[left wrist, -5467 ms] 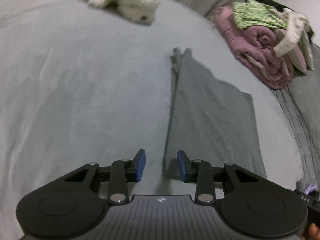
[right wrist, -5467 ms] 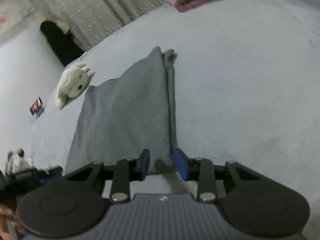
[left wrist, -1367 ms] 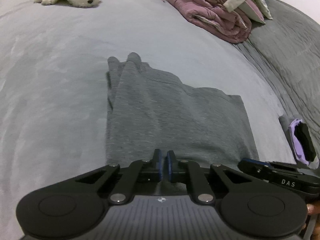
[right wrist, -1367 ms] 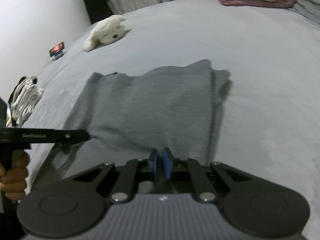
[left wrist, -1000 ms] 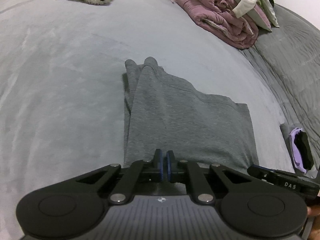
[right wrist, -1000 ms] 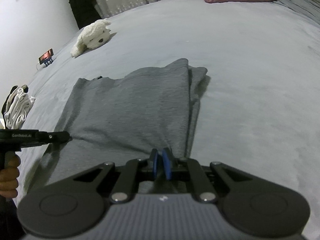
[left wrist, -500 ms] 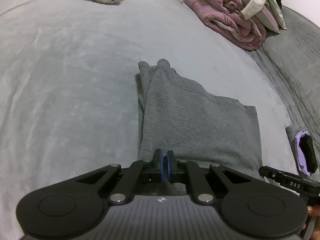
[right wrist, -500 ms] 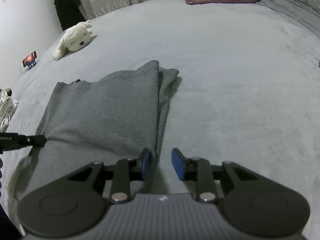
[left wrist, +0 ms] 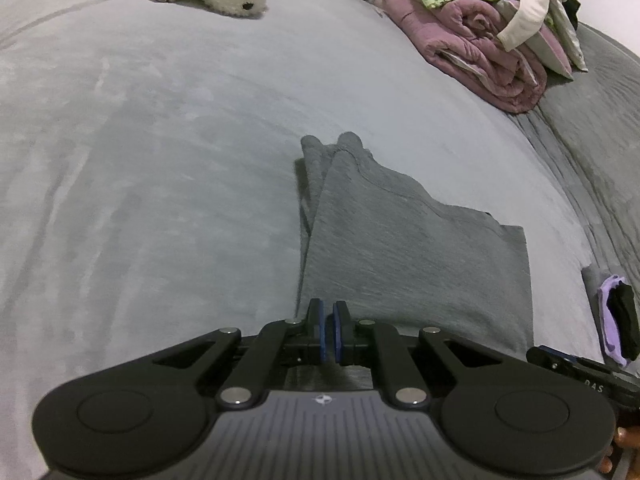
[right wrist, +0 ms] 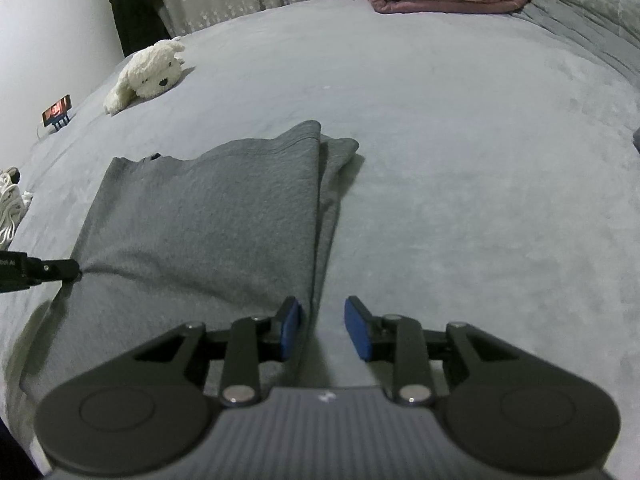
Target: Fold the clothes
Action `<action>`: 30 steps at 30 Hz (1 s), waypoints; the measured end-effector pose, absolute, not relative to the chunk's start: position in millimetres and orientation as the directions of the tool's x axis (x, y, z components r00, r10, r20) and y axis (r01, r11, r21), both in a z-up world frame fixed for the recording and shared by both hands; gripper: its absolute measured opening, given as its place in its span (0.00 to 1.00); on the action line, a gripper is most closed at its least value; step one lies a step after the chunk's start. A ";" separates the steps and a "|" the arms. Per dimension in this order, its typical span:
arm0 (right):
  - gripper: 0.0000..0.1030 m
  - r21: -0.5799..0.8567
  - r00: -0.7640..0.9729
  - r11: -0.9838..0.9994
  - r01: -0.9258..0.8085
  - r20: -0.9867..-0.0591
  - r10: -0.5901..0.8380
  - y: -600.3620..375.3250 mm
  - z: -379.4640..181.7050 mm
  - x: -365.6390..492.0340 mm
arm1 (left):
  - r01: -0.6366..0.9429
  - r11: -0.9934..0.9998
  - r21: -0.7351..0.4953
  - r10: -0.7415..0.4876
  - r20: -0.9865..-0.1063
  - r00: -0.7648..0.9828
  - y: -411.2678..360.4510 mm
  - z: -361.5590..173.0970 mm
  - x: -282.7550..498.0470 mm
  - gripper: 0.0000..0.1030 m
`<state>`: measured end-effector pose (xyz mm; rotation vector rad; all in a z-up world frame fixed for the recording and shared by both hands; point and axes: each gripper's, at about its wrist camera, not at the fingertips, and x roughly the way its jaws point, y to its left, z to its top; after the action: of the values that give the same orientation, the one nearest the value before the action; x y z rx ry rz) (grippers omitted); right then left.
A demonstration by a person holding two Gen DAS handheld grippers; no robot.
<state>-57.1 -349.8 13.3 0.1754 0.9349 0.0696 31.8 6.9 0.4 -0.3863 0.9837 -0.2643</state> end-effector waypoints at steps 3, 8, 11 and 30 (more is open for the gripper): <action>0.27 0.178 0.593 0.984 0.018 -0.794 0.133 -349.9 13.7 -57.2 | 0.036 0.900 -0.434 -0.384 -0.754 0.533 8.9 -0.2 32.5 0.09; 0.30 0.165 0.594 0.986 0.021 -0.795 0.121 -349.5 14.1 -57.1 | 0.035 0.903 -0.428 -0.379 -0.757 0.532 8.9 -1.0 32.1 0.09; 0.31 0.156 0.595 0.987 0.023 -0.796 0.112 -350.1 14.5 -57.6 | 0.018 0.911 -0.412 -0.357 -0.767 0.533 9.7 -1.0 32.0 0.09; 0.32 0.071 0.642 0.997 0.043 -0.766 0.027 -347.5 21.8 -66.1 | 0.043 0.940 -0.337 -0.293 -0.740 0.606 6.1 13.3 21.2 0.14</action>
<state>-66.1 -347.5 21.8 0.0858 0.8740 -0.0095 21.2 6.1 13.3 -0.2998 0.9027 -0.1976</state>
